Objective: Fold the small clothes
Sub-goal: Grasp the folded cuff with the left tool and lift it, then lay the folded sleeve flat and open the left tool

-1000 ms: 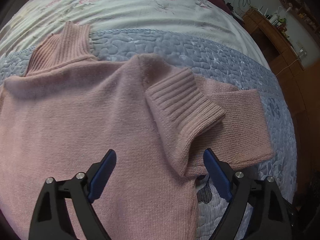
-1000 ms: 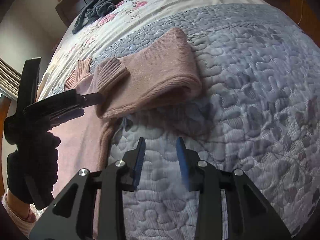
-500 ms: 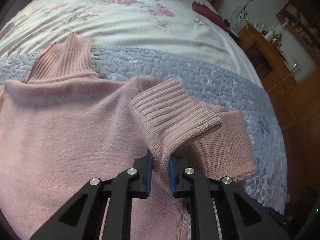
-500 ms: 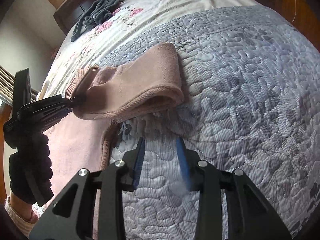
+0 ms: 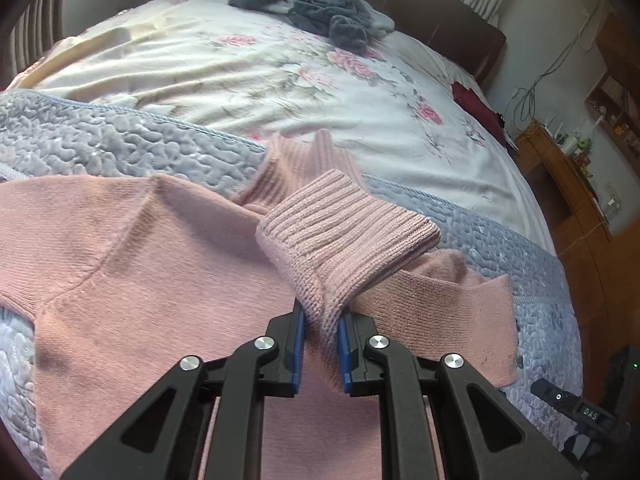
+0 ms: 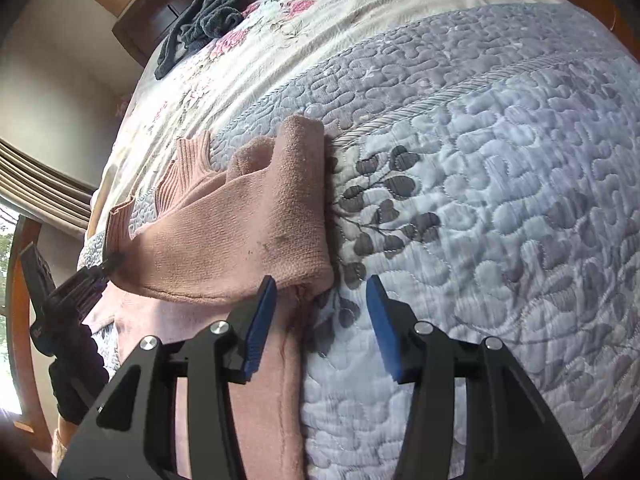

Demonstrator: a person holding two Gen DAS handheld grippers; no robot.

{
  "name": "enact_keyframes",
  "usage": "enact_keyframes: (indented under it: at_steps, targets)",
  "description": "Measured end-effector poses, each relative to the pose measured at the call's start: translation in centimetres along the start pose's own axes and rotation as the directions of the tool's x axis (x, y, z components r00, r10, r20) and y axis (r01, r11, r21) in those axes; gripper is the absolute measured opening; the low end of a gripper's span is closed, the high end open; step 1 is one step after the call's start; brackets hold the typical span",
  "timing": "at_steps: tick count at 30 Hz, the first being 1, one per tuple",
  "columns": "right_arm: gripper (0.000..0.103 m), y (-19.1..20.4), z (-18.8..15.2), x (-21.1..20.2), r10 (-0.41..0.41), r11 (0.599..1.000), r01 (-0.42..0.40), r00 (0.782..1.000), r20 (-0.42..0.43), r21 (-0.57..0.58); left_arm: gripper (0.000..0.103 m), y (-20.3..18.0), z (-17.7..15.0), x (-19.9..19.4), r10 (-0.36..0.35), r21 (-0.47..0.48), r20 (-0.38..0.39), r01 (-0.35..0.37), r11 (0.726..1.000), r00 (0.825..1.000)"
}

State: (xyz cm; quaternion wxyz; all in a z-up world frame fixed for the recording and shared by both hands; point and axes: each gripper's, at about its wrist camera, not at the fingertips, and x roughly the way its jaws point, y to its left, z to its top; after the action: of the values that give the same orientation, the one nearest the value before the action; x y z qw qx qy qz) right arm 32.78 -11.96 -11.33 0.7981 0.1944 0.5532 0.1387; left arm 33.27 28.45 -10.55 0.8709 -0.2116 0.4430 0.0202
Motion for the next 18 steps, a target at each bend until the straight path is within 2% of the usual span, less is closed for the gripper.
enact_keyframes:
  at_steps: [3,5,6,7,8,10,15,18]
  targets:
    - [0.053,0.8,0.7,2.2,-0.009,1.0,0.009,0.999,-0.042,0.01,0.014,2.6,0.3,0.0,0.005,-0.042,0.01,-0.005,0.999,1.0]
    - [0.052,1.1,1.0,3.7,-0.004,1.0,0.005,0.997,-0.076,0.017,0.014,3.8,0.1,0.7,0.001,-0.063,-0.013,-0.002,0.998,1.0]
    - [0.044,1.2,1.1,4.6,-0.005,1.0,0.007,0.995,-0.098,0.016,0.014,4.3,0.0,1.1,0.0,-0.071,-0.025,-0.001,0.997,1.0]
    - [0.027,1.4,1.1,5.3,-0.008,1.0,0.01,0.993,-0.116,0.009,0.014,4.8,-0.2,1.6,-0.002,-0.08,-0.039,-0.001,0.997,0.999]
    - [0.023,1.4,1.0,5.9,-0.025,1.0,0.026,0.99,-0.137,0.003,0.014,5.4,-0.5,2.1,-0.002,-0.091,-0.052,-0.003,0.996,0.999]
    - [0.022,1.2,0.7,6.5,-0.05,0.999,0.051,0.989,-0.142,0.003,0.015,6.6,-1.0,2.8,0.002,-0.13,-0.072,-0.012,0.991,0.997]
    - [0.02,0.5,0.5,6.9,-0.036,0.999,0.04,0.988,-0.153,0.024,0.017,9.5,-1.2,2.8,0.022,-0.197,-0.061,-0.033,0.98,0.998]
    - [0.02,0.2,0.4,6.9,-0.041,0.999,0.044,0.987,-0.157,0.019,0.017,11.6,-0.4,1.7,0.084,-0.243,-0.031,-0.089,0.966,0.996]
